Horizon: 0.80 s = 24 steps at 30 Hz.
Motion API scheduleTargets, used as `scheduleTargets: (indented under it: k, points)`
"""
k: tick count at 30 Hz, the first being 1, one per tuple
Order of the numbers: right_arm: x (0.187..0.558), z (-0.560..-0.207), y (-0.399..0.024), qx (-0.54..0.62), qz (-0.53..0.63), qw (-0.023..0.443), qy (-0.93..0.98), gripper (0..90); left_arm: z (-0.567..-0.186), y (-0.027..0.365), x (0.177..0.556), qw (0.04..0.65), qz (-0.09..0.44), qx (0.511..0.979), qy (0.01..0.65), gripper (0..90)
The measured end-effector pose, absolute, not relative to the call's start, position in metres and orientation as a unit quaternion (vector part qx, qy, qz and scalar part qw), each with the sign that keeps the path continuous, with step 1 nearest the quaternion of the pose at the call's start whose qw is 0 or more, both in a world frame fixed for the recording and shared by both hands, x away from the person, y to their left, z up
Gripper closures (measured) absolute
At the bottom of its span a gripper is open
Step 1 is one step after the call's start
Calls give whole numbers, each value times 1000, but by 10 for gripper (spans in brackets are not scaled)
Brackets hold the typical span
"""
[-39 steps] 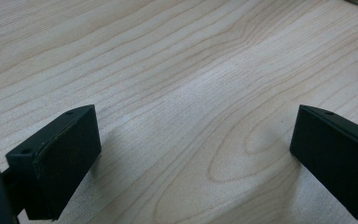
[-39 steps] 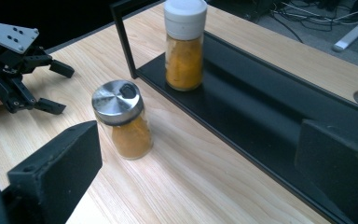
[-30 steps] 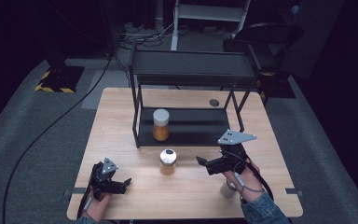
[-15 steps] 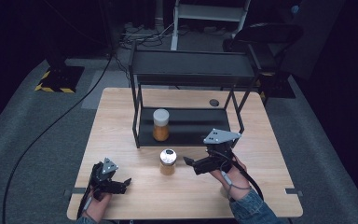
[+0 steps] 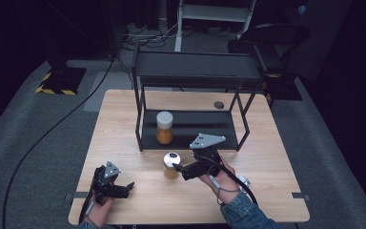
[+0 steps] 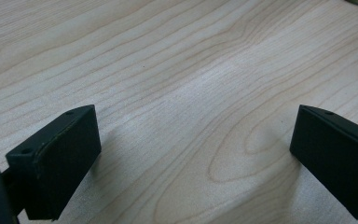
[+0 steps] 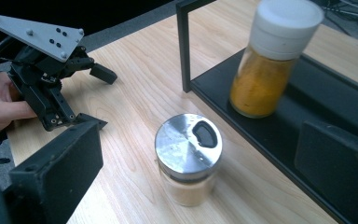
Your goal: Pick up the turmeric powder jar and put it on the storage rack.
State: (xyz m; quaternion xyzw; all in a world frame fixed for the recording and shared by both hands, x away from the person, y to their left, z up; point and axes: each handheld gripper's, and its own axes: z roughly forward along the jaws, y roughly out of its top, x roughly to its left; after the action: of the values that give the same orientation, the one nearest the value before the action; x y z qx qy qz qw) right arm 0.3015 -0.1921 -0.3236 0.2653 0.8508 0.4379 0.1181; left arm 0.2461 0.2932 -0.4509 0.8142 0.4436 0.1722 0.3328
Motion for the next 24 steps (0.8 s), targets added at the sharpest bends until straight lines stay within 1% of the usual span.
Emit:
scheduleTargets:
  k: [3, 15, 24]
  points:
    - [302, -326, -182, 267, 427, 125, 855, 6, -451, 293, 246, 333, 172, 814, 443, 18]
    - [314, -340, -159, 268, 404, 120, 866, 6, -451, 293, 246, 333, 172, 814, 443, 18]
    - [327, -352, -142, 269, 381, 103, 879, 16, -451, 293, 246, 333, 172, 814, 444, 17]
